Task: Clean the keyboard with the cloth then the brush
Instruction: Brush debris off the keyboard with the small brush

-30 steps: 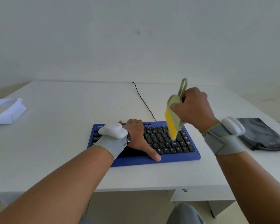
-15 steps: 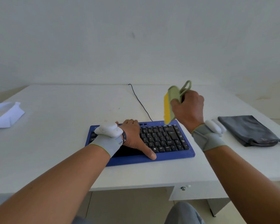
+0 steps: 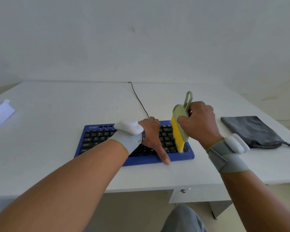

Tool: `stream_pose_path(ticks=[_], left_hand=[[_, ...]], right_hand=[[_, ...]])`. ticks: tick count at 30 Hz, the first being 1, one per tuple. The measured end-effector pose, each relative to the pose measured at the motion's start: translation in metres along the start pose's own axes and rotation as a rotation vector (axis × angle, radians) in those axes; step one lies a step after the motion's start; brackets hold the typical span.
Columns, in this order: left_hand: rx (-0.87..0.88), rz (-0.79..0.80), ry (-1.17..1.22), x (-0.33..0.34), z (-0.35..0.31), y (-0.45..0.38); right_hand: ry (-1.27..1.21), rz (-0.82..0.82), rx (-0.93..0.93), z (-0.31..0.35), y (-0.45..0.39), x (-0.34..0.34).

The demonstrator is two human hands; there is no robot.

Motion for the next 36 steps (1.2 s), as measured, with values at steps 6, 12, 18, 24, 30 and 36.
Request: stream_pose_path(ticks=[6, 12, 18, 24, 30, 36], left_hand=[[0.001, 0.008, -0.052, 0.001, -0.001, 0.000], [0.009, 0.001, -0.014, 0.003, -0.001, 0.002], [0.013, -0.006, -0.011, 0.003, -0.001, 0.000], [0.002, -0.002, -0.010, 0.002, 0.003, -0.001], [-0.007, 0.023, -0.019, 0.006, 0.002, -0.001], [-0.018, 0.032, -0.018, 0.007, 0.005, -0.002]], right_hand=[[-0.037, -0.038, -0.062, 0.008, -0.027, 0.035], [-0.091, -0.153, -0.063, 0.022, -0.032, -0.003], [0.115, 0.010, -0.045, 0.009, 0.002, -0.013], [0.050, -0.106, -0.057, 0.004, -0.011, 0.013], [-0.080, -0.274, -0.043, 0.003, -0.024, -0.014], [-0.030, -0.127, -0.014, -0.026, -0.019, 0.014]])
Point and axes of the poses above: each hand's wrist, its own y-axis away from the middle knuckle, its own x-axis out of the palm, z = x × y, the point moved 9 cm from there along -y, towards the middle knuckle, and after that the axes turned 15 degrees about x, right-handed, at the moved point
